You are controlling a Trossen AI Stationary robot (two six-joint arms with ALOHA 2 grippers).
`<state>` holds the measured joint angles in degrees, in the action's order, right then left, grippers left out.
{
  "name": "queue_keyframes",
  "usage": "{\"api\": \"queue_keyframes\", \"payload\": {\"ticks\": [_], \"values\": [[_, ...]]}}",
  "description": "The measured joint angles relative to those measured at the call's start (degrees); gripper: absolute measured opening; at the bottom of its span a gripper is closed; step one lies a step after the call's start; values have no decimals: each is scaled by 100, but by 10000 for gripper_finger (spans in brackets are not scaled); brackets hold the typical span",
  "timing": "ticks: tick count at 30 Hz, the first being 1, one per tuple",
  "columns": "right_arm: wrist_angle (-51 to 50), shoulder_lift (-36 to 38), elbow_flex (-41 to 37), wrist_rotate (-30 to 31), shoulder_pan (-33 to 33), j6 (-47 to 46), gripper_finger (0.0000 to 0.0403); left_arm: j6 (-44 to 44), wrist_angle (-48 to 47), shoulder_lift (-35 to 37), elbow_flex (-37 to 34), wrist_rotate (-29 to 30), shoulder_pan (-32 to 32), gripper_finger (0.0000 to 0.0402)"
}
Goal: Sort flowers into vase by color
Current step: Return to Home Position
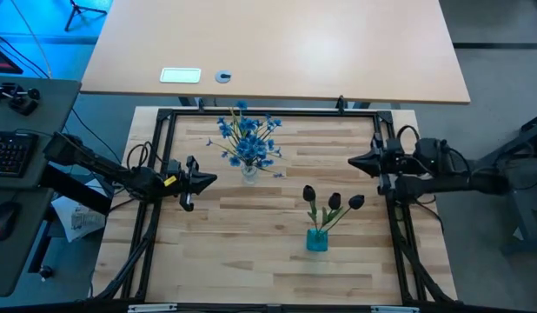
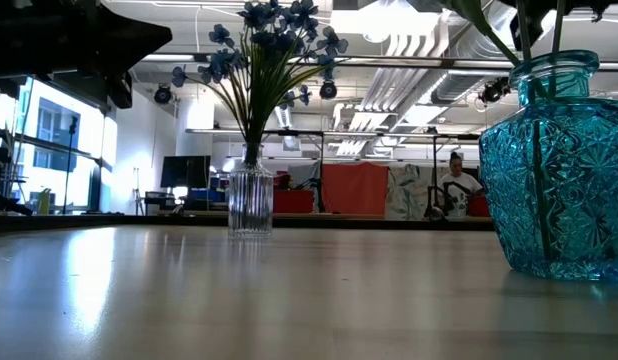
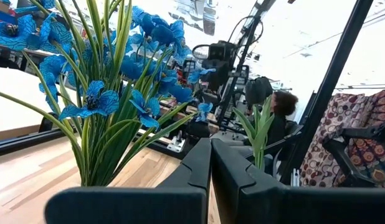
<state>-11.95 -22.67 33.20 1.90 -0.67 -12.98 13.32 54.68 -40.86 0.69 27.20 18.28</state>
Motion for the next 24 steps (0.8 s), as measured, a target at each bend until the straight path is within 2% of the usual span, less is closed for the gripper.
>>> {"api": "queue_keyframes", "payload": {"ticks": [3,9,24], "values": [[288,320,-518,-424,-320,-47,0,0,-2,0,0,0,0,0],[1273,712,-1390,-890,-650,-7,0,-2,-2,0,0,0,0,0],[2769,2055,-3177,-900,-684,-149,0,0,-2,0,2,0,0,1]]}}
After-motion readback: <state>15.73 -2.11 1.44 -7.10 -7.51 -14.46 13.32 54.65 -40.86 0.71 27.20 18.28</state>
